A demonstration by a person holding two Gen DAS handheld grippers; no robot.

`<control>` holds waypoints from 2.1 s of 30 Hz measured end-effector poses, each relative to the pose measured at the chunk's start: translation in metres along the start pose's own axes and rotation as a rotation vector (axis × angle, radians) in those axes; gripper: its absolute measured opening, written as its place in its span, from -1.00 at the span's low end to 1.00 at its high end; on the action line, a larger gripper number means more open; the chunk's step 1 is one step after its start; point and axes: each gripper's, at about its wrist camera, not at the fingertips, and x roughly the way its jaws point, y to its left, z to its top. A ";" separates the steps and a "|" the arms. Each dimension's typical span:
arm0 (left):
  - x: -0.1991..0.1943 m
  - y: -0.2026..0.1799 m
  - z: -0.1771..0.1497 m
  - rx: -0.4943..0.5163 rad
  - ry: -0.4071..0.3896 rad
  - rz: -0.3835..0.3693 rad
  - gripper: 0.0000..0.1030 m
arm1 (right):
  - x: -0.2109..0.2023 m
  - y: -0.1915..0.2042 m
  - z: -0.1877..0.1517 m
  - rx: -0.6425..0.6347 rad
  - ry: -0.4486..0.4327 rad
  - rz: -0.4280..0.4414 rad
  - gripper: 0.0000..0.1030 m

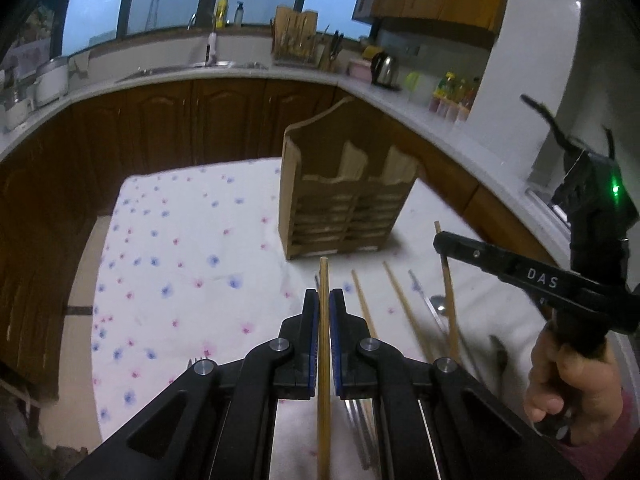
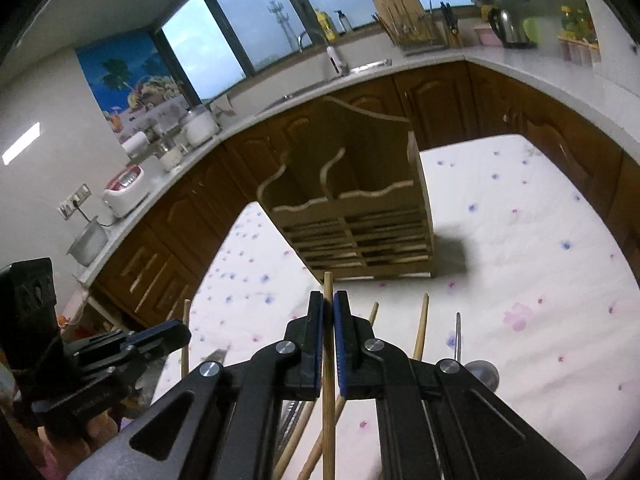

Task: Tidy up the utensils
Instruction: 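Lift the wooden chopsticks upright with both tools and carry them over the wooden holder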

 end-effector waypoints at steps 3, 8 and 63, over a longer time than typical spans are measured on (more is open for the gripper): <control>-0.018 -0.003 0.002 0.010 -0.035 -0.006 -0.93 | -0.014 0.004 0.006 -0.004 -0.031 0.012 -0.91; -0.044 -0.005 0.005 0.024 -0.088 -0.011 -0.93 | -0.040 0.012 0.018 -0.027 -0.095 0.025 -0.91; 0.148 0.021 0.066 -0.169 -0.413 0.116 -0.93 | 0.021 -0.067 0.126 0.106 -0.455 -0.090 -0.90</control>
